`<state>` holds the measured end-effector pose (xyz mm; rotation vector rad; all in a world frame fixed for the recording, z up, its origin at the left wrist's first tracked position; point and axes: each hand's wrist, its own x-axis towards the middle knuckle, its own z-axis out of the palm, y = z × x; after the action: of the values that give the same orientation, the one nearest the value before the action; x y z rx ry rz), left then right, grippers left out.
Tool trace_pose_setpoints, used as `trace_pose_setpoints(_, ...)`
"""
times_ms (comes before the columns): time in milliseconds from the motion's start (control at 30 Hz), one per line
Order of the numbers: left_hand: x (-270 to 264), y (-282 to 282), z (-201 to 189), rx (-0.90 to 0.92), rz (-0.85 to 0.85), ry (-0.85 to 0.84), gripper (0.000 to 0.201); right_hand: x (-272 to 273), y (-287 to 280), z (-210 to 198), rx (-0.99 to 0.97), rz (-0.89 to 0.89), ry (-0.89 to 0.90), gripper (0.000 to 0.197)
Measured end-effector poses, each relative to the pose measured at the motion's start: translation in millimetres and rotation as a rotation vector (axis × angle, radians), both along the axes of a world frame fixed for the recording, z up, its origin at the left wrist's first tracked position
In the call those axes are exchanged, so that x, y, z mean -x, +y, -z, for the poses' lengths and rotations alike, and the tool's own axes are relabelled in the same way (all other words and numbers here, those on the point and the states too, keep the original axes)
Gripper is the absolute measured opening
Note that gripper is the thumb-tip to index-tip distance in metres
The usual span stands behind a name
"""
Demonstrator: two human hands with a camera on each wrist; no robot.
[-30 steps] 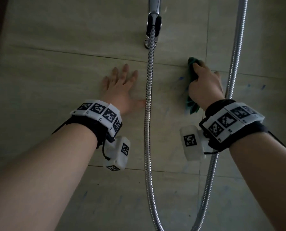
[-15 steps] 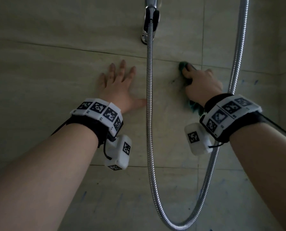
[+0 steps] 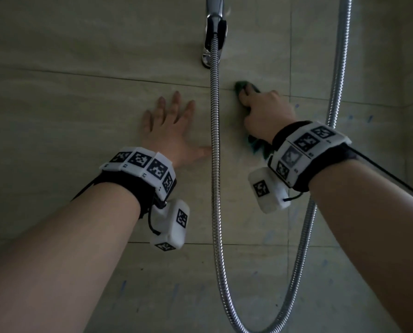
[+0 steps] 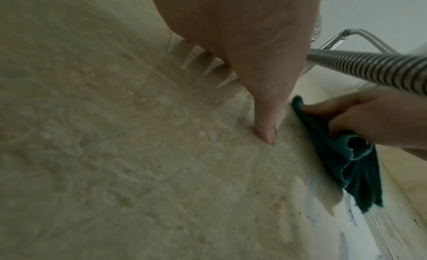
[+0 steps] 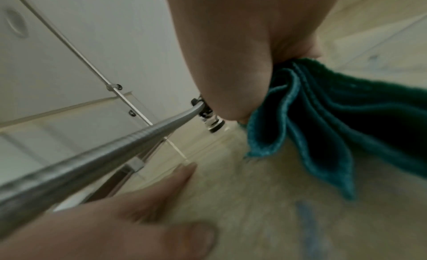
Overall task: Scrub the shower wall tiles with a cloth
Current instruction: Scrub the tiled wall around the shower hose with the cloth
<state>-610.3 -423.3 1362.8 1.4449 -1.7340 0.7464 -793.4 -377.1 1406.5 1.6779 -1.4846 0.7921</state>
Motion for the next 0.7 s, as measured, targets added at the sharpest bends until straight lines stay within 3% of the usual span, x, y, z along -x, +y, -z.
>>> trace_pose_setpoints(100,0,2,1,0.009,0.013,0.007,0.107,-20,-9,10,-0.011,-0.088,0.200,0.058)
trace_pose_setpoints(167,1,5,2,0.003,0.004,0.008,0.106,-13,-11,11,0.021,-0.044,0.264,0.056)
trace_pose_setpoints(333,2,6,2,-0.031,-0.014,0.012,0.106,26,-4,11,0.012,0.052,-0.086,0.046)
trace_pose_setpoints(533,4,10,7,-0.036,0.041,0.039,0.103,15,-5,50,-0.106,-0.078,0.196,0.057)
trace_pose_setpoints(700,2,6,16,-0.016,0.004,0.008,0.098,30,-8,31,-0.013,0.005,-0.101,0.048)
